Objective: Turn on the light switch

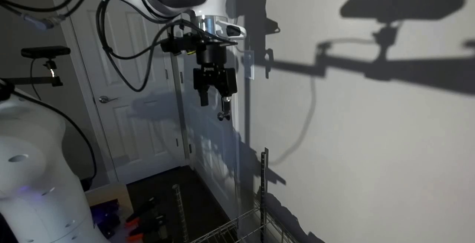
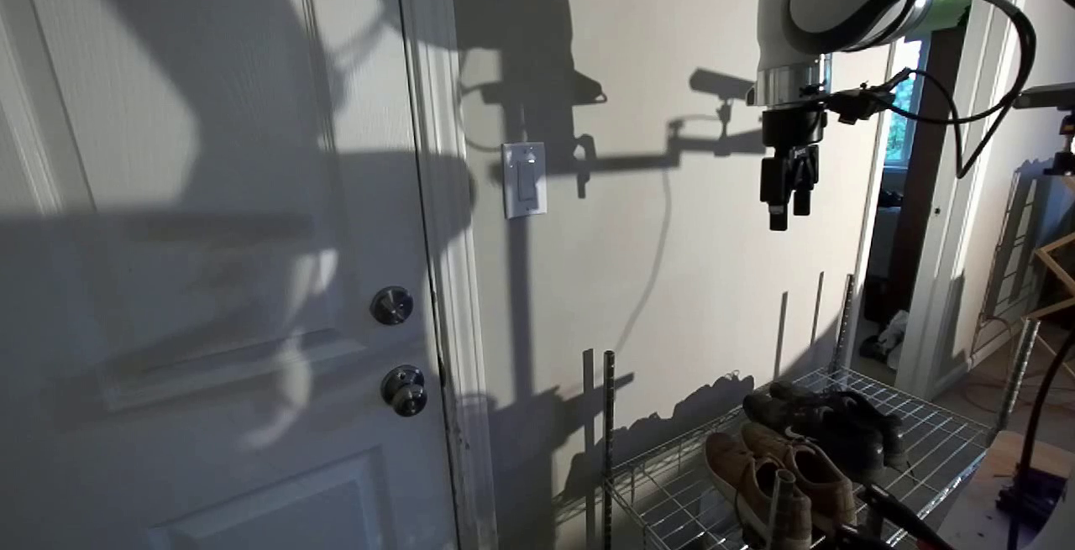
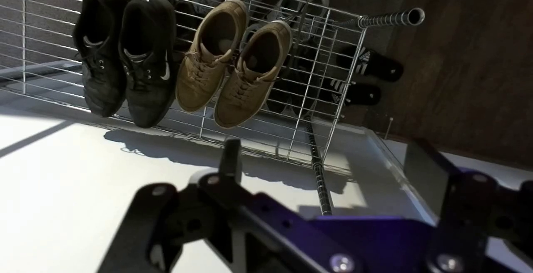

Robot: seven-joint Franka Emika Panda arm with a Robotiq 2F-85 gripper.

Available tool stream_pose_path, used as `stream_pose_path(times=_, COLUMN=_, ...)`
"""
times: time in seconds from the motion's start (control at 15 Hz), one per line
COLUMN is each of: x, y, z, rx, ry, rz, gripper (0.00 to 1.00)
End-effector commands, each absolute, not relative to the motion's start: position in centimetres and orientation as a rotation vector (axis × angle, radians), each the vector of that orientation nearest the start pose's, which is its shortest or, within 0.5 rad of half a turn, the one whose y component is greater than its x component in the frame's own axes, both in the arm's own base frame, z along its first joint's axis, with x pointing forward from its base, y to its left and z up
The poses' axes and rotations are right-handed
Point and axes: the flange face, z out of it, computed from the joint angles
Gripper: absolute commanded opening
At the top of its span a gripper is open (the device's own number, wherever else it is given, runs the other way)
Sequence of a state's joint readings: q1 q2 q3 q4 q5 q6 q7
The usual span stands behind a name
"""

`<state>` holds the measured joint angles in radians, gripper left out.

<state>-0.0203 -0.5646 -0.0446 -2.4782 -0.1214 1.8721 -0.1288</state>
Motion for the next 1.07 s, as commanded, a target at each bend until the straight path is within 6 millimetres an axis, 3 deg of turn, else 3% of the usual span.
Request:
stream_pose_path(times=0.0, x=37.6, y=-2.9, z=48.4, rx=-3.223, ry=-0.247, rz=0.082, gripper=0.82)
stream_pose_path(times=0.6, x=39.1, y=3.9, z=45.9, rx=-3.173, ry=-0.603, rz=0.001, gripper=0.2)
stream_pose_path(times=0.73, x=39.8, y=5.5, z=45.8, rx=-3.159, ry=-0.69, rz=-0.095, gripper=0.07)
stream_pose_path(times=1.0, x=41.6, y=8.0, z=45.9, rx=-3.098, ry=-0.837, rz=-0.396, gripper=0.01)
